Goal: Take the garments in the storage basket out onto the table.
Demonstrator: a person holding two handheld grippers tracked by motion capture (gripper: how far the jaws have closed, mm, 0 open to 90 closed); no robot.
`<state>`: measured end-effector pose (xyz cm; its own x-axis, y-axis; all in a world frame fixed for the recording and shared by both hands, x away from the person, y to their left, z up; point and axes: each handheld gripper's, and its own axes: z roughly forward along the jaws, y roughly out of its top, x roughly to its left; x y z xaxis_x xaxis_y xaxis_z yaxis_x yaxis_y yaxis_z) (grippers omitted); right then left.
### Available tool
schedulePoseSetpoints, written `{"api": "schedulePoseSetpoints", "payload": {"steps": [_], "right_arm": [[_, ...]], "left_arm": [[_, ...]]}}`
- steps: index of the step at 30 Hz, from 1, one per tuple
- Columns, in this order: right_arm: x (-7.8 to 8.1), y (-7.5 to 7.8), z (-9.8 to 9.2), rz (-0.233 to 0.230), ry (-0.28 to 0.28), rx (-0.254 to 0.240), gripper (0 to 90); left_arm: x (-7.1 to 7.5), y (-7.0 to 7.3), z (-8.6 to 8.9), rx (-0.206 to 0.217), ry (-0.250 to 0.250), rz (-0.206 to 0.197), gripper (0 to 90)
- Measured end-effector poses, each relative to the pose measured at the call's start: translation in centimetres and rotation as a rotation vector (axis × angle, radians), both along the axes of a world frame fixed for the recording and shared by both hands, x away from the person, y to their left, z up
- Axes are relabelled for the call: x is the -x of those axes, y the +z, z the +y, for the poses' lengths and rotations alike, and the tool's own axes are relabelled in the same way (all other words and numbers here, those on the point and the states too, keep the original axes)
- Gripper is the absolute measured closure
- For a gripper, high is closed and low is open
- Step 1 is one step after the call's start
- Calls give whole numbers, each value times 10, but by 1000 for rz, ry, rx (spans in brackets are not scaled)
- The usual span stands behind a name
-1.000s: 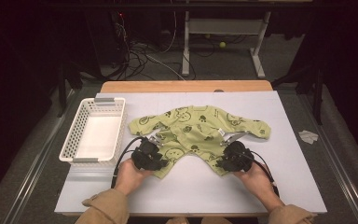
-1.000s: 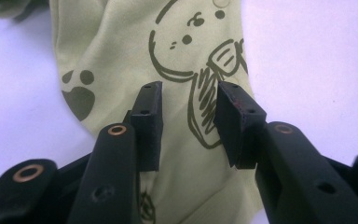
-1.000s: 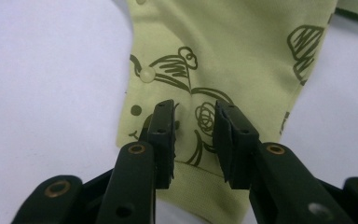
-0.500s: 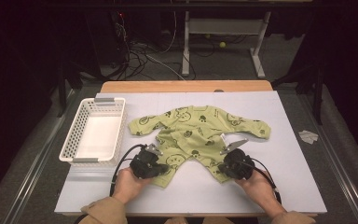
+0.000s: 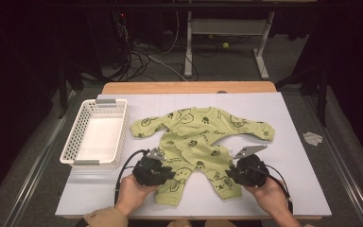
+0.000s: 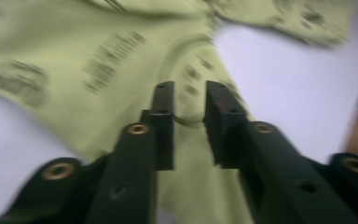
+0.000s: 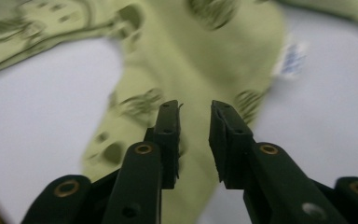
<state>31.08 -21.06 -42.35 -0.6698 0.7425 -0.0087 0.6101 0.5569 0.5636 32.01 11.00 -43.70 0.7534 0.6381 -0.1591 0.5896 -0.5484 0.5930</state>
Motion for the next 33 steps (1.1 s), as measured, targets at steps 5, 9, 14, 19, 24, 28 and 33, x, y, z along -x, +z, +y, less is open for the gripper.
{"api": "schedulePoseSetpoints", "payload": {"steps": [5, 9, 14, 19, 24, 28, 33], "right_arm": [[-35, -4, -10, 9, -117, -21, 682], [-46, -14, -11, 43, -129, -10, 654], [-42, -27, -3, 57, -102, 19, 777], [-35, -25, -2, 74, -59, 21, 890], [-22, -24, -8, 81, -37, 28, 890], [-8, -23, -14, 87, -21, 33, 889], [6, -22, -18, 97, -7, 36, 874]], "left_arm": [[-33, -7, 3, -32, 88, 37, 558], [-42, -18, 1, -84, 107, 52, 558], [-36, -22, -6, -113, 87, -1, 577], [-30, -21, -9, -118, 32, 15, 788], [-22, -19, -9, -115, -3, 41, 838], [-11, -19, -7, -87, -44, 69, 845], [0, -18, -5, -71, -71, 65, 842]]}}
